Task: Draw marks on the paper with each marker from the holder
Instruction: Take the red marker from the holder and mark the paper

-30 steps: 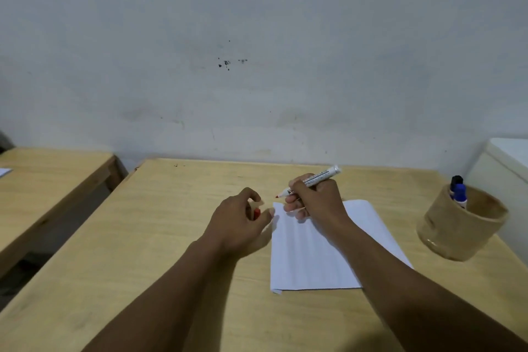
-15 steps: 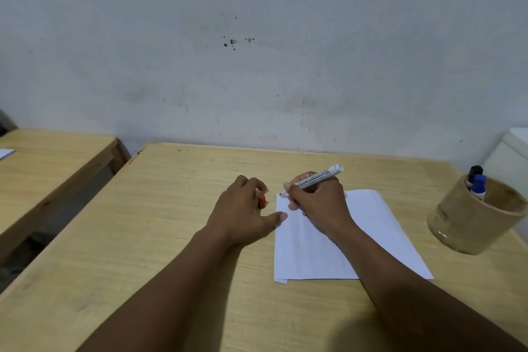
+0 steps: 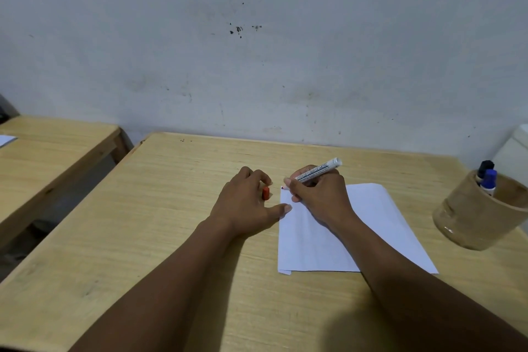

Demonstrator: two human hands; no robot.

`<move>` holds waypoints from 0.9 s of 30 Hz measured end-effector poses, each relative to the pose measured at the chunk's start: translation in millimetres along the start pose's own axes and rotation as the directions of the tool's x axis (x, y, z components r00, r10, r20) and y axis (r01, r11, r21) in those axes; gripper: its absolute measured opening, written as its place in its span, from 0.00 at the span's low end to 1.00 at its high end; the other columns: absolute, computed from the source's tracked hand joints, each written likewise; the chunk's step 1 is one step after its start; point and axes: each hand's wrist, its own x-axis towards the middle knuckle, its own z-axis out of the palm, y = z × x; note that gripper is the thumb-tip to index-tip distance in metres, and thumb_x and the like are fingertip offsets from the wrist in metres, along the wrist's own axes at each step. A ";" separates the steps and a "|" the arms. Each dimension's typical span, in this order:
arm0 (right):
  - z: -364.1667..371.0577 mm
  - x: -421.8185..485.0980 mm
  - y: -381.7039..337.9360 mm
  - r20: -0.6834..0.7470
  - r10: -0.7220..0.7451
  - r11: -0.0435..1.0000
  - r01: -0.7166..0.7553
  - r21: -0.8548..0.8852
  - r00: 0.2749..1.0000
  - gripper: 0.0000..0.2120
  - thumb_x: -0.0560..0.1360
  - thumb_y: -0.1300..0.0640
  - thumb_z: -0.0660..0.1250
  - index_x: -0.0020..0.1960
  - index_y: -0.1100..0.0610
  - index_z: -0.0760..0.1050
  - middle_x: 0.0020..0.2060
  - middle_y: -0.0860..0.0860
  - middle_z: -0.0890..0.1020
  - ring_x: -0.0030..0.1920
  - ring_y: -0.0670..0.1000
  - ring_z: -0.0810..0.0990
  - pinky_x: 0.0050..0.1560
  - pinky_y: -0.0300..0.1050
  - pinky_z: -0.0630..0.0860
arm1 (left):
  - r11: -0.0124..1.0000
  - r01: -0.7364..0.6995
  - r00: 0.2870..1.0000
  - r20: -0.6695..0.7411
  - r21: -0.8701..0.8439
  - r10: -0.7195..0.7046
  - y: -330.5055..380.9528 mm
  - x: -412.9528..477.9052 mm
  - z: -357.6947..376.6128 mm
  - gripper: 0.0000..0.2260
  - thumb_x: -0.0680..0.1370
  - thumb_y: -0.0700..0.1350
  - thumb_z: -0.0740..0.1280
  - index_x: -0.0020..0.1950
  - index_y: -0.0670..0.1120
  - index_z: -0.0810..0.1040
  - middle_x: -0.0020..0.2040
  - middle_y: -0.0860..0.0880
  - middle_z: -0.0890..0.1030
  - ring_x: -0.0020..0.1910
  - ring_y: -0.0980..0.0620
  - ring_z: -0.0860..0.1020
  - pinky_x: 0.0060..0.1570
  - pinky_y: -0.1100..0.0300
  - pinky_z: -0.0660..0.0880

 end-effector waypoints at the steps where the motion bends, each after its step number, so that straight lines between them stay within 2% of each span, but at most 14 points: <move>1: -0.2 0.1 -0.2 0.006 0.006 1.000 -0.006 0.007 1.000 0.06 0.73 0.54 0.78 0.46 0.56 0.85 0.35 0.50 0.88 0.35 0.47 0.88 0.42 0.50 0.87 | 1.000 0.002 1.000 0.000 -0.005 -0.002 -0.2 0.0 -0.2 0.29 0.65 0.67 0.74 0.60 0.54 0.77 0.49 0.59 0.76 0.49 0.58 0.78 0.50 0.57 0.78; 4: -0.9 0.3 -0.7 0.027 0.022 0.999 -0.023 0.025 0.999 0.04 0.72 0.56 0.78 0.42 0.57 0.85 0.32 0.49 0.87 0.33 0.49 0.87 0.42 0.51 0.86 | 1.000 0.012 1.000 0.006 -0.026 -0.012 0.3 -1.3 -1.2 0.27 0.65 0.65 0.75 0.59 0.54 0.77 0.48 0.59 0.75 0.48 0.58 0.78 0.50 0.58 0.77; 6: -1.9 0.5 -2.0 0.024 0.027 0.999 -0.028 0.045 0.999 0.05 0.72 0.57 0.78 0.42 0.58 0.85 0.32 0.51 0.87 0.33 0.49 0.87 0.38 0.49 0.84 | 0.999 0.022 1.000 0.010 -0.024 -0.021 0.9 -1.7 -1.1 0.27 0.65 0.65 0.75 0.58 0.54 0.77 0.48 0.59 0.75 0.48 0.58 0.78 0.50 0.58 0.77; 9: -5.2 2.4 -6.4 -0.027 0.070 0.980 -0.064 0.186 0.997 0.05 0.74 0.58 0.76 0.41 0.59 0.84 0.31 0.54 0.85 0.30 0.51 0.83 0.31 0.46 0.75 | 0.994 0.054 0.999 0.001 -0.090 -0.054 0.6 -1.3 -2.4 0.24 0.65 0.65 0.75 0.55 0.55 0.78 0.47 0.59 0.77 0.47 0.60 0.79 0.48 0.60 0.76; 12: -10.2 6.4 -15.1 -0.060 0.185 0.920 -0.151 0.361 0.981 0.08 0.76 0.60 0.73 0.38 0.58 0.83 0.30 0.55 0.83 0.28 0.51 0.77 0.27 0.43 0.70 | 0.979 0.082 0.997 0.001 -0.185 -0.083 -0.9 -0.4 -4.0 0.14 0.69 0.59 0.73 0.49 0.53 0.81 0.46 0.56 0.80 0.47 0.58 0.79 0.48 0.58 0.77; 14: -13.9 8.3 -22.1 -0.038 0.275 0.864 -0.229 0.449 0.961 0.09 0.77 0.58 0.72 0.39 0.59 0.82 0.30 0.54 0.82 0.27 0.50 0.75 0.26 0.41 0.66 | 0.962 0.099 0.994 -0.019 -0.252 -0.107 -0.2 -1.1 -7.2 0.04 0.72 0.50 0.73 0.43 0.51 0.83 0.43 0.53 0.83 0.43 0.55 0.81 0.45 0.56 0.78; 15: -16.6 8.7 -26.1 -0.026 0.317 0.834 -0.266 0.484 0.948 0.09 0.77 0.57 0.72 0.39 0.59 0.82 0.29 0.54 0.81 0.25 0.49 0.74 0.26 0.40 0.64 | 0.948 0.112 0.993 -0.011 -0.296 -0.121 0.4 -1.2 -9.6 0.02 0.73 0.47 0.73 0.42 0.49 0.84 0.41 0.52 0.84 0.40 0.56 0.81 0.42 0.59 0.78; 17: -23.6 10.1 -35.3 -0.024 0.372 0.787 -0.302 0.538 0.928 0.09 0.77 0.57 0.70 0.38 0.58 0.80 0.29 0.53 0.80 0.23 0.48 0.72 0.26 0.38 0.62 | 0.896 0.156 0.987 0.030 -0.416 -0.158 1.7 0.2 -16.9 0.03 0.75 0.43 0.75 0.43 0.45 0.85 0.38 0.49 0.85 0.34 0.58 0.79 0.37 0.65 0.76; 20: -39.2 12.9 -53.0 -0.042 0.374 0.745 -0.274 0.608 0.926 0.07 0.77 0.58 0.68 0.40 0.58 0.77 0.29 0.53 0.79 0.22 0.47 0.70 0.22 0.36 0.59 | 0.772 0.204 0.975 0.055 -0.602 -0.214 6.3 9.1 -33.8 0.04 0.75 0.41 0.76 0.44 0.41 0.85 0.38 0.42 0.85 0.32 0.54 0.80 0.37 0.62 0.77; 23: -58.9 14.5 -72.9 -0.003 0.334 0.693 -0.243 0.679 0.943 0.07 0.78 0.59 0.67 0.42 0.60 0.75 0.29 0.54 0.78 0.21 0.48 0.70 0.19 0.36 0.58 | 0.646 0.223 0.969 0.090 -0.730 -0.232 23.0 21.9 -52.2 0.04 0.76 0.42 0.76 0.47 0.41 0.85 0.40 0.49 0.85 0.34 0.52 0.82 0.36 0.65 0.74; 27: -81.5 6.3 -92.9 0.059 0.274 0.700 -0.241 0.673 0.960 0.08 0.77 0.57 0.71 0.42 0.60 0.77 0.30 0.54 0.80 0.24 0.47 0.72 0.20 0.36 0.62 | 0.485 0.238 0.969 0.171 -0.842 -0.179 59.4 36.0 -65.8 0.07 0.76 0.48 0.76 0.50 0.45 0.87 0.45 0.50 0.86 0.40 0.50 0.82 0.44 0.58 0.72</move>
